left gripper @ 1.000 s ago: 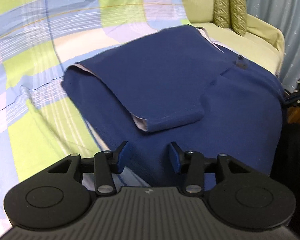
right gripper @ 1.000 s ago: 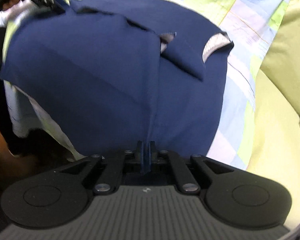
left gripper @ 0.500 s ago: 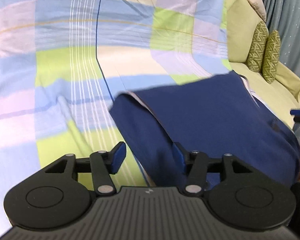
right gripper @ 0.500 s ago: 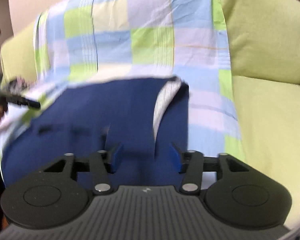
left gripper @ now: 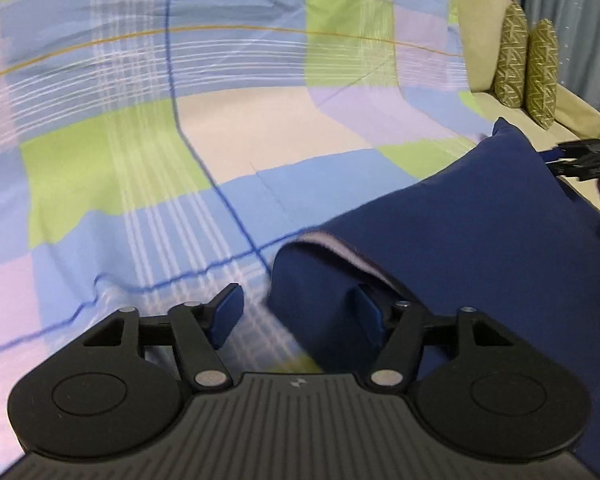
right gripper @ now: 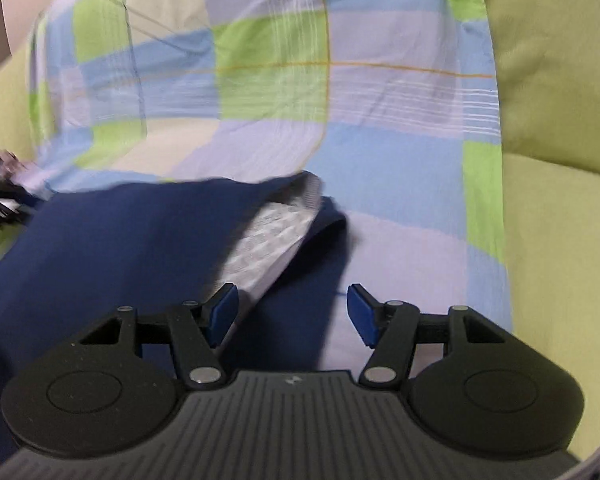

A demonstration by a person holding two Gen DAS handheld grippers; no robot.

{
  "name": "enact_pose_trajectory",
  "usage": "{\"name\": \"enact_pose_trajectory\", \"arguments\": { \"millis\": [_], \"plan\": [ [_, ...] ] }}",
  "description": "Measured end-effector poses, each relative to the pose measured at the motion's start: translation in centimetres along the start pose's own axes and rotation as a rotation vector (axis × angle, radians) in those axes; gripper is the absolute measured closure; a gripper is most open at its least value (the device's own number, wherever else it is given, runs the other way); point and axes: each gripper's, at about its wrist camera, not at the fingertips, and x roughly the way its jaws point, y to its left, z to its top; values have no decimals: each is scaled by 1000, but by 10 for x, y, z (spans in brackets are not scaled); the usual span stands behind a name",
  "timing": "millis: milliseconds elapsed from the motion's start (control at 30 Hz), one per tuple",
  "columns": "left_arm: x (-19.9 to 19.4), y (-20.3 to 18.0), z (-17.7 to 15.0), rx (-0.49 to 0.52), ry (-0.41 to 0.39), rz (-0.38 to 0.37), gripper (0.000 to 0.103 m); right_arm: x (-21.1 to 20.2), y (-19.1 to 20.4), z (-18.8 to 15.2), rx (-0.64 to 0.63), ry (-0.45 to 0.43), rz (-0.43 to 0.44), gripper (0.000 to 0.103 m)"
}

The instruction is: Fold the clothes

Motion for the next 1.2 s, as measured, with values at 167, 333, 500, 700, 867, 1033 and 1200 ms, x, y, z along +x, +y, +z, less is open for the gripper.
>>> {"name": "enact_pose_trajectory", "arguments": {
  "millis": [167,333,500,700,867,1033,1200],
  "plan": [
    [9,-1,4,5,-22,-49,41,18,-3,10,-44,-79,36,45],
    [6,-2,2,-35,-47,-87,94,31,-17,17,16,-82,128,47],
    [1,-9,0,-39,-90,-48,102,33,-23,20,80,-43,192,97],
    [10,-1,13,-34,-97,-25,102,23,-38,43,171,-152,112,100],
    [20,6,13,-31,-82,-35,99,51,-48,51,160,-71,30,101],
    [2,11,4,-90,-103,-5,94,47,-51,39,203,-64,-110,88],
    [-43,1,-9,-122,-156,13,91,-25,-31,25,201,-135,-118,71]
  ]
}}
